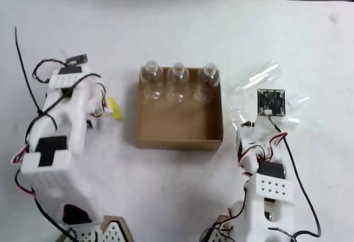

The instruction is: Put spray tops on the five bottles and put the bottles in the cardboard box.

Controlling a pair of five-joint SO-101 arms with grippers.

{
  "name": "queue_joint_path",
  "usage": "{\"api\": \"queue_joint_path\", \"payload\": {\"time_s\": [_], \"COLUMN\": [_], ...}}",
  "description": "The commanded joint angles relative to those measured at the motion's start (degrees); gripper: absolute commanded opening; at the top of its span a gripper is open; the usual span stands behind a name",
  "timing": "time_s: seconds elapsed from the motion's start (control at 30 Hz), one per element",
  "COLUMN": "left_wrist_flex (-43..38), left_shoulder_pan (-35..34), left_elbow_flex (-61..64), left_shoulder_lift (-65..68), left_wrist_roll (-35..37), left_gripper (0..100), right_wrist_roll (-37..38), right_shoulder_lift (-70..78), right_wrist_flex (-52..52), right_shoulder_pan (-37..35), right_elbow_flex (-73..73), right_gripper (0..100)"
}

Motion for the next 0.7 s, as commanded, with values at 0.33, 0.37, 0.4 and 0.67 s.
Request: {"api": "queue_joint_path", "payload": {"time_s": [0.33,0.37,0.4,0.67], "left_wrist_flex": [11.08,14.33,17.76,30.59], "left_shoulder_pan": [2.51,2.95,3.30,5.05], "left_elbow_flex": [-12.66,-15.03,-17.49,-29.71], "left_shoulder_lift": [4.00,4.00,4.00,-0.13], "left_wrist_roll": [0.70,0.70,0.70,3.60], "left_gripper": [5,4,2,2], "right_wrist_roll": [0.62,0.62,0.62,0.62], "right_shoulder_lift": [-0.04,-0.04,-0.04,-0.04], "right_wrist_flex": [-1.45,-1.45,-1.45,-1.45], "right_shoulder_pan": [-0.84,-0.84,-0.84,-0.84], "right_elbow_flex": [-0.26,-0.26,-0.26,-0.26], "right_gripper": [2.1,2.1,2.1,2.1]}}
